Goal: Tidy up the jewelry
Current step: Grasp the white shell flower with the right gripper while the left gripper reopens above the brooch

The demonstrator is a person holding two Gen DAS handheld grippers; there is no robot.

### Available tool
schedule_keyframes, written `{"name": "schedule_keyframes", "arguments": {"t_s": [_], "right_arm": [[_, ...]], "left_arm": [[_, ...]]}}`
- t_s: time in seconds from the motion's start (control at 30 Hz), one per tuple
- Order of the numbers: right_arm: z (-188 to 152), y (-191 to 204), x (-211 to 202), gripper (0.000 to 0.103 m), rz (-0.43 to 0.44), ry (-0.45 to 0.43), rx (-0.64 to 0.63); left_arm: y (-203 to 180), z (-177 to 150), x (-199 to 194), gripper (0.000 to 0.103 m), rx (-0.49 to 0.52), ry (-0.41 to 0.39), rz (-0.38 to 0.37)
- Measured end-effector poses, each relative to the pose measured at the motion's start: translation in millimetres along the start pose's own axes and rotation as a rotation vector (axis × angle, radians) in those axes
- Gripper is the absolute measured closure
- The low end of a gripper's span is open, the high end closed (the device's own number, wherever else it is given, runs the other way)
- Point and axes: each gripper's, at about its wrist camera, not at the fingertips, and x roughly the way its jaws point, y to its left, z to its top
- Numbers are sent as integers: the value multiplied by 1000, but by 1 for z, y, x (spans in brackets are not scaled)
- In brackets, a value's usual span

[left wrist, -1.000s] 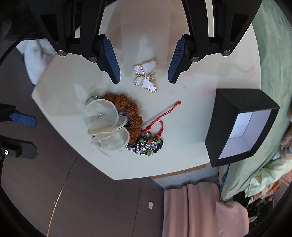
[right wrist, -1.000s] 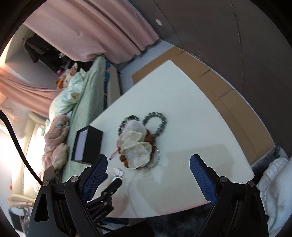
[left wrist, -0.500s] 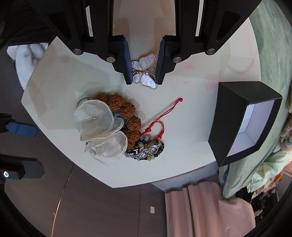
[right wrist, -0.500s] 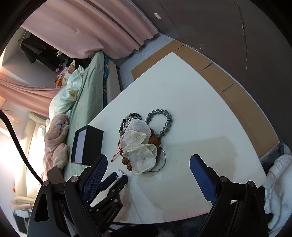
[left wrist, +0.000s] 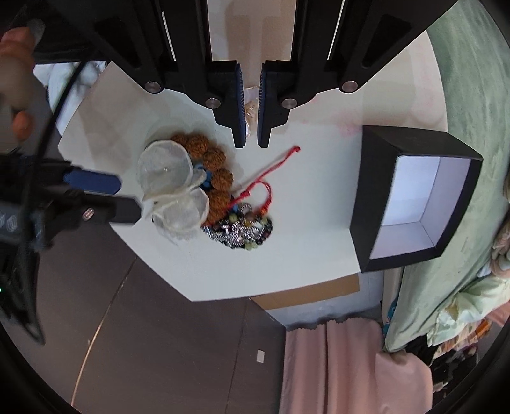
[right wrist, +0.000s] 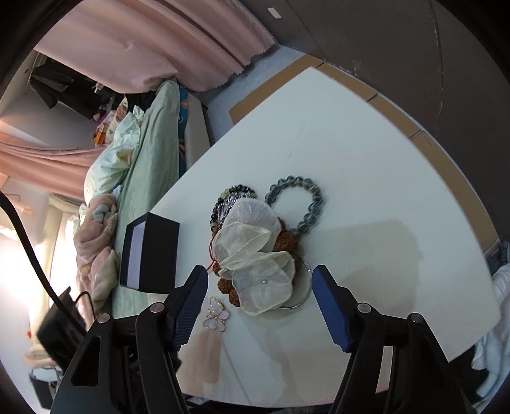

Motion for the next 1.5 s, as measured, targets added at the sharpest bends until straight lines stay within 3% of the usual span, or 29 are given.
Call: {"name": "schedule_keyframes", "arguments": {"t_s": [0.23,0.3,0.37,0.4,0.47,0.6,0.7,0.77,0.83,0.9,1.03,1.3,1.37,1.5], "right_arm": [[-5,9,17,34,-60,25,-26],[-5,9,19,48,-79,24,-31],[-7,7,23,94,-73,32,-31],[-7,5,24,98,-64,42,-21],[-9,0,24,100,-28,40,4],[-8,4,4,100,2,-44,-16],[-6,6,-11,100,36,-80,-22],[-5,5,-17,100,52,-91,-21],[-4,5,-21,100,53,-96,-24],[-2,4,-24,100,51,-97,-29],[-2,4,-28,100,51,-90,-39],[-5,0,-34,100,41,-84,-51],[-7,-1,-35,100,41,-83,-52],[-7,-2,-36,100,41,-84,-52]], "left_arm": [[14,8,-15,95,-53,-33,-38],[15,9,-17,95,-53,-36,-53],[15,9,-15,95,-53,-26,-47],[14,9,-12,95,-55,-12,-51],[12,6,-5,95,-53,25,-67],[4,-3,12,94,-39,94,-97],[-3,-9,21,92,-16,119,-74],[-5,-10,22,74,-2,115,-58],[-6,-11,22,38,-8,113,-66],[-9,-12,20,34,-9,93,-66],[-15,-15,18,34,13,90,-52],[-24,-30,18,35,74,65,57],[-27,-33,19,40,93,53,86],[-23,-33,17,71,95,34,118]]}}
